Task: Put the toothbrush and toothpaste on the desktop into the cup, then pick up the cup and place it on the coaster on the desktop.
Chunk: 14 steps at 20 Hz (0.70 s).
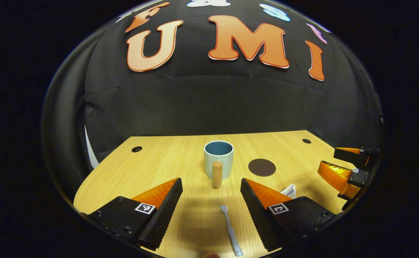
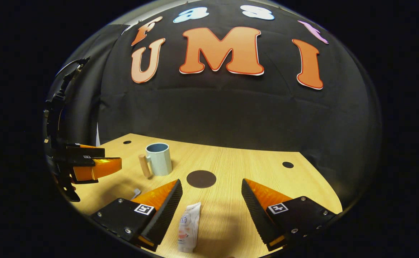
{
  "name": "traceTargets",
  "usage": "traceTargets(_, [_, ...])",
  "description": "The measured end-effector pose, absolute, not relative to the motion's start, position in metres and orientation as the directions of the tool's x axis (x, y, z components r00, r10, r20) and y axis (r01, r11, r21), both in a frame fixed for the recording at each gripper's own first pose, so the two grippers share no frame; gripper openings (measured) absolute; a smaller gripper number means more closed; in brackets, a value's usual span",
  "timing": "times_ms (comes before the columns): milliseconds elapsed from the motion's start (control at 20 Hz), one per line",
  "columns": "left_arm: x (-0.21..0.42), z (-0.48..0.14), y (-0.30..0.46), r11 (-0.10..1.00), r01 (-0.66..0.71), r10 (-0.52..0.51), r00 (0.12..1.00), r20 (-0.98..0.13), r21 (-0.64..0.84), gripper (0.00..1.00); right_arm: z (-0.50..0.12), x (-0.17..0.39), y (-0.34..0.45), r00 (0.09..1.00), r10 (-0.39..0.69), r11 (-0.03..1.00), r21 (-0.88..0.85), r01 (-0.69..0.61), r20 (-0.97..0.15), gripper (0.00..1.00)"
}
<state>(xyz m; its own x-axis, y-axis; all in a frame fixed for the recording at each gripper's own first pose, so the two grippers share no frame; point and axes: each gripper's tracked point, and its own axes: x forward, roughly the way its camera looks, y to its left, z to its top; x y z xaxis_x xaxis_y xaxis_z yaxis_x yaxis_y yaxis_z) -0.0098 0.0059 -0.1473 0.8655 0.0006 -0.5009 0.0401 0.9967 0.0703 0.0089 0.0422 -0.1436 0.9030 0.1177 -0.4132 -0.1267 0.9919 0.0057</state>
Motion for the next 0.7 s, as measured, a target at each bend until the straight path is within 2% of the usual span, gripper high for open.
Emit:
traceTargets(250, [-0.019, -0.177, 0.010, 0.997, 0.039, 0.011, 0.817, -0.577, 0.074, 0.99, -0.179, 0.006, 0.056, 0.854, 0.141, 0.985, -0.012, -0.169, -0.501, 0.99])
traceTargets(300, [-0.022, -0.186, 0.012, 0.997, 0.031, 0.021, 0.797, -0.604, 0.075, 0.94, -0.187, 0.005, 0.058, 0.840, 0.147, 0.984, -0.006, -0.176, -0.523, 0.98])
traceTargets(350, [-0.027, -0.198, 0.016, 0.997, 0.024, 0.030, 0.773, -0.634, 0.076, 0.98, -0.196, 0.003, 0.059, 0.826, 0.150, 0.984, 0.000, -0.179, -0.543, 0.96])
traceTargets(700, [-0.041, -0.229, -0.001, 0.999, 0.029, -0.007, 0.669, -0.743, 0.017, 0.99, -0.223, -0.008, 0.069, 0.764, 0.178, 0.975, 0.005, -0.222, -0.620, 0.87])
